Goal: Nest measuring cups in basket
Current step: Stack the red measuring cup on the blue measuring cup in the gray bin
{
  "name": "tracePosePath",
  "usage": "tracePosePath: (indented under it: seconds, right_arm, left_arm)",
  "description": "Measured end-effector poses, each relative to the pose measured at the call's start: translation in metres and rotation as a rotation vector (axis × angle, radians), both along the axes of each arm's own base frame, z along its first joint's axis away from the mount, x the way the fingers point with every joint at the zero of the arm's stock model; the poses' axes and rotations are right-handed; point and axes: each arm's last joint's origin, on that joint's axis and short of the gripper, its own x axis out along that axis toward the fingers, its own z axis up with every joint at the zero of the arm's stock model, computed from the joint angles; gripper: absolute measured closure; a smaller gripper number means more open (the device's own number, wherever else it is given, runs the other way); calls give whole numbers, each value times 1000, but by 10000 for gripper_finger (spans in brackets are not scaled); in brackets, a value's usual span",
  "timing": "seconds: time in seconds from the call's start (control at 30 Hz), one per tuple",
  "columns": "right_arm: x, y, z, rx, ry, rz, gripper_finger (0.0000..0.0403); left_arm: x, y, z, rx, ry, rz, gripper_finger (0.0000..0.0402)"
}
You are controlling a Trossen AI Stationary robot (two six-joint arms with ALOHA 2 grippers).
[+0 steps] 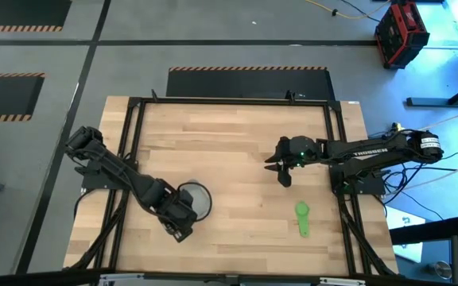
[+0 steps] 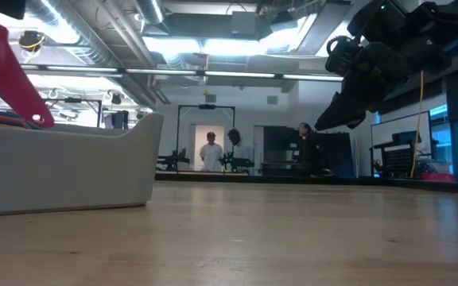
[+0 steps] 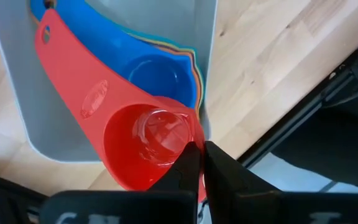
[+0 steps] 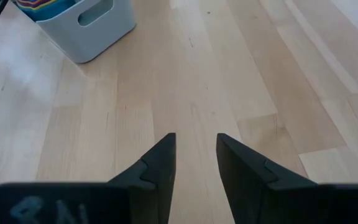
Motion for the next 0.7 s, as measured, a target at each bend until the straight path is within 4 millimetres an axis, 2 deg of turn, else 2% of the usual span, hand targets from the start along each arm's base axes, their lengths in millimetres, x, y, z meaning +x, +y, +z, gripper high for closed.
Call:
tracePosePath:
  seconds: [0.7]
  right_arm:
    - [0,0,0,1,1,0,282]
  left_arm:
    - [3,-1,-1,41,-56,-1,394]
